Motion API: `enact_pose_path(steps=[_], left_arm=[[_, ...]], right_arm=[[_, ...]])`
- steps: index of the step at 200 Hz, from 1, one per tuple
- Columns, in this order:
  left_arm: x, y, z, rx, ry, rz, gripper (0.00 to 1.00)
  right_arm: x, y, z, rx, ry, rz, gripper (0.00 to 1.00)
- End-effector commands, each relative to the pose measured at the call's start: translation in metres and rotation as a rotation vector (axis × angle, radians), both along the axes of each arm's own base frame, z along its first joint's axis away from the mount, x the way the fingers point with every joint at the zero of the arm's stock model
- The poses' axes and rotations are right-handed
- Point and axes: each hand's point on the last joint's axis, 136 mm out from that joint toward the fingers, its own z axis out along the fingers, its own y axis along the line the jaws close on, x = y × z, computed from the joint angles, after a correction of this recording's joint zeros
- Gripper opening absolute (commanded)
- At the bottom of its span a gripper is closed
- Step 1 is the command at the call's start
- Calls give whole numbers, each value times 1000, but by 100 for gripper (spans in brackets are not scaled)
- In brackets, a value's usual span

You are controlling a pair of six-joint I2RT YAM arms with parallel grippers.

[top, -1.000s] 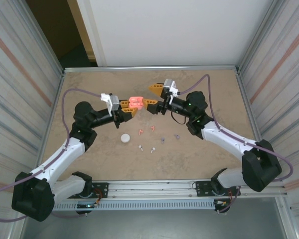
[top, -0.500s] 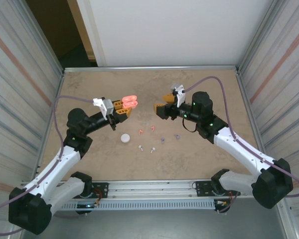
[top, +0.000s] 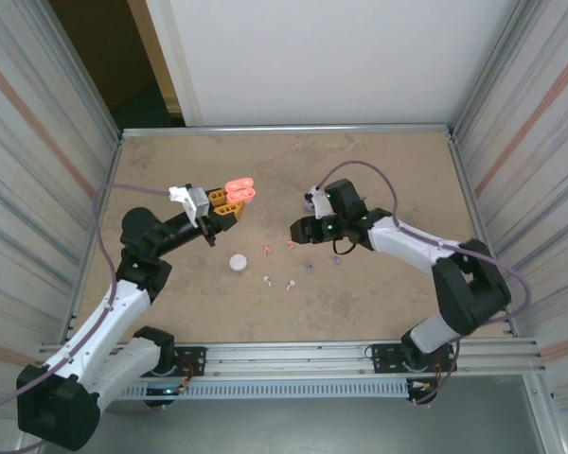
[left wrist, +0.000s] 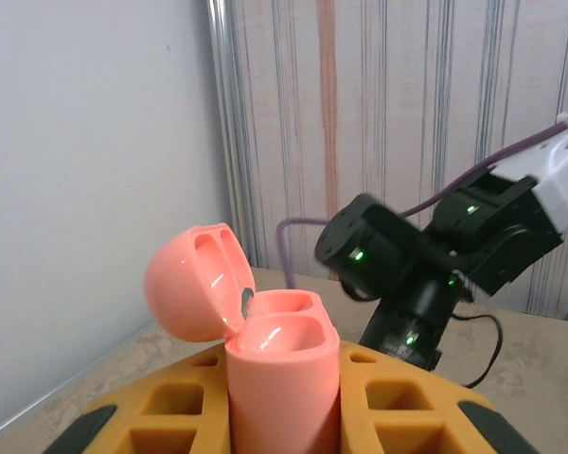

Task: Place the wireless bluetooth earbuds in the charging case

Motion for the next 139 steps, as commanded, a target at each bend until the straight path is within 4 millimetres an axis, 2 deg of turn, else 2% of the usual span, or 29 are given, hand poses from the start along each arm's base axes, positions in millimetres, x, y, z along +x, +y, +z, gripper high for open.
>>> enact_pose_path(steps=[1,41,139], left_arm=[[-6,3,17,-26,-46,-5,0],[-7,2,17,-23,-38,-14,0],[-5,1,13,-7,-25,-17,0]], right_arm=[[-5,21,-5,-13,59,55,46],[-1,44,-27,-105,72,121,45],[14,73,-61,-233,84,205,42]])
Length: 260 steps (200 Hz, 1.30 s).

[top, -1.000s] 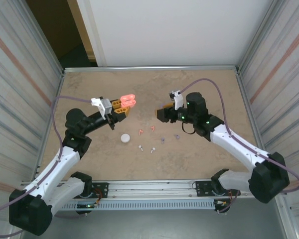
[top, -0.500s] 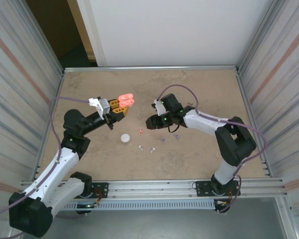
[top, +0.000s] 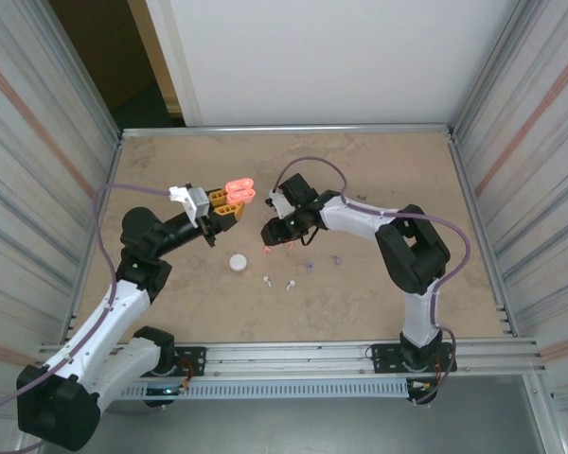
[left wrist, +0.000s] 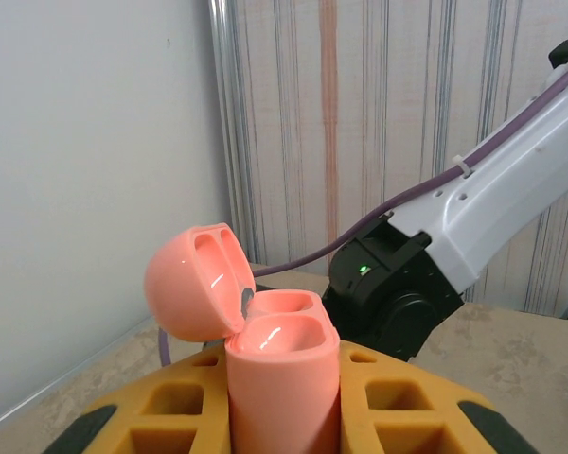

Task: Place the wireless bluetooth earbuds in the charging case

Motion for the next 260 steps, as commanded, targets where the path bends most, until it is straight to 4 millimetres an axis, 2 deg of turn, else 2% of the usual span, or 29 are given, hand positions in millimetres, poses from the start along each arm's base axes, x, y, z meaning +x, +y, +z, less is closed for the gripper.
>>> enact_pose_path(steps=[1,57,129,166,260], left_arm=[[-5,1,16,-10,-40,-16,0],[-4,0,14,-4,-31,-20,0],[-4,0,14,-1,-28,-17,0],[-3,0,13,3,-25,-17,0],[-3,0,12,15,-29,-9,0]], right_arm=[[-1,4,-10,-53,5,41,42],[-3,19,-27,-74,17,92,41],[-1,21,-43,-107,21,101,41],[-9,18,-47,-125,36,125,39],[-25,8,-42,-131,62,147,33]])
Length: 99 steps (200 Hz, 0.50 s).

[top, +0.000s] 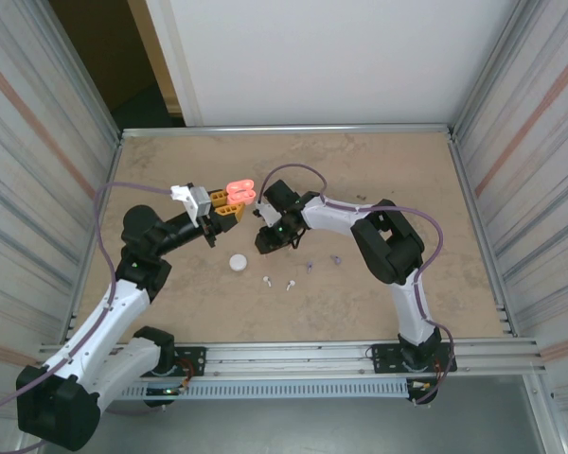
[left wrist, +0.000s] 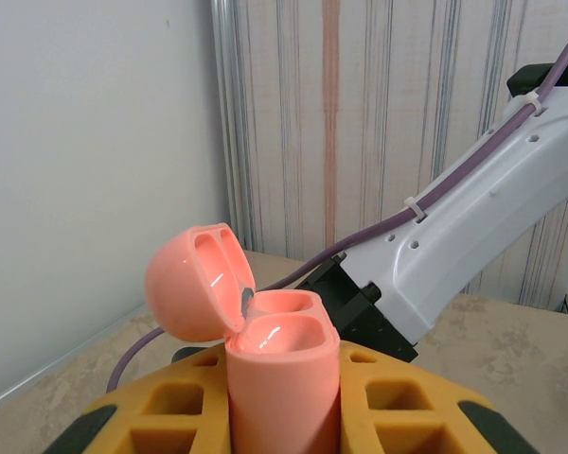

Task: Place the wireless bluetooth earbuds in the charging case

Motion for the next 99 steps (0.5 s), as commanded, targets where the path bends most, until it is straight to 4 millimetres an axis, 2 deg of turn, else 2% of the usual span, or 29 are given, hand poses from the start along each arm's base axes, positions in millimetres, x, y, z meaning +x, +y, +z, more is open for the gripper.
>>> enact_pose_path(steps=[1,99], left_arm=[[-5,1,17,0,-63,-11,0],[-3,1,16,3,-56,-7,0]], right_arm=[[-17,-9,1,-30,33,30,33],[-18,-18,-2,-60,21,24,22]])
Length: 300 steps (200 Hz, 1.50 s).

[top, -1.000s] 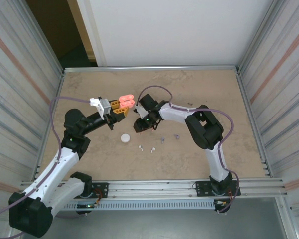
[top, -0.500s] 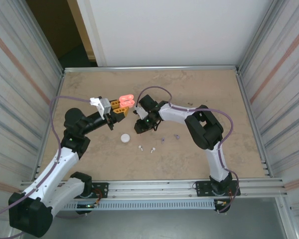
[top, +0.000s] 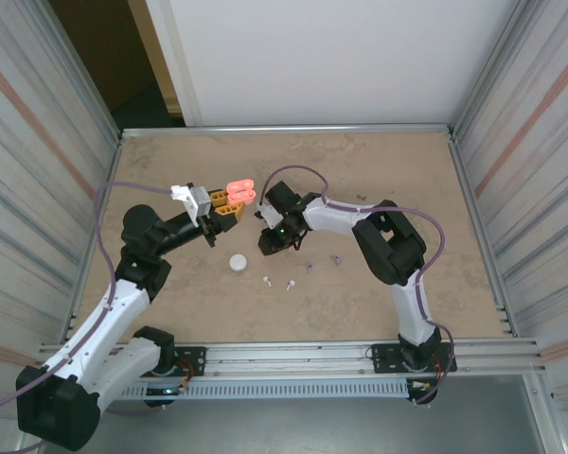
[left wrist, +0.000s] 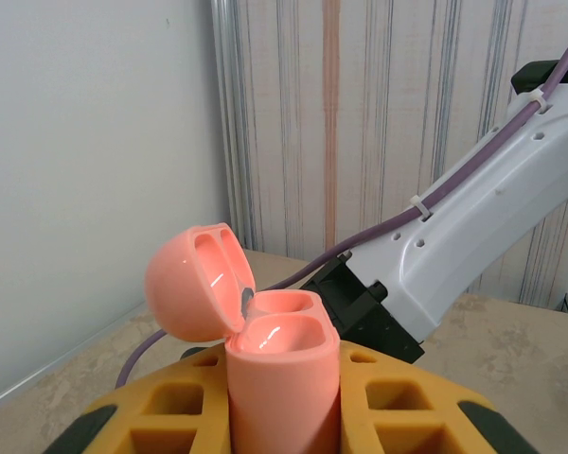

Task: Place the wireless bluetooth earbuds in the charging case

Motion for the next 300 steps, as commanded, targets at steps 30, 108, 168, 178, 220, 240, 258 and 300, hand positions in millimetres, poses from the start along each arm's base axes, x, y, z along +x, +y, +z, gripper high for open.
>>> enact_pose_path(steps=[30,108,168,178,220,240,258,300], left_arm=[[-3,1,15,4,-60,-7,0],[0,0,12,7,-46,-6,0],[7,-2,4,8,-5,-7,0],[9,-2,2,10,2,-3,0],[13,-3,-3,16,21,8,0],[15,-3,-5,18,27,10,0],[16,-3,-6,18,32,11,0],[17,-4,-7,16,39,9,0]], right_arm=[[-10,-11,8,-28,-3,10,17],[0,-20,58,53,-117,-32,16],[-2,-46,144,142,-321,-60,16],[-4,-48,160,164,-359,-59,16],[-10,-61,225,257,-542,-79,15],[-12,-64,253,300,-619,-83,16],[-14,-64,277,346,-688,-79,16],[-22,-53,323,422,-822,-39,15]])
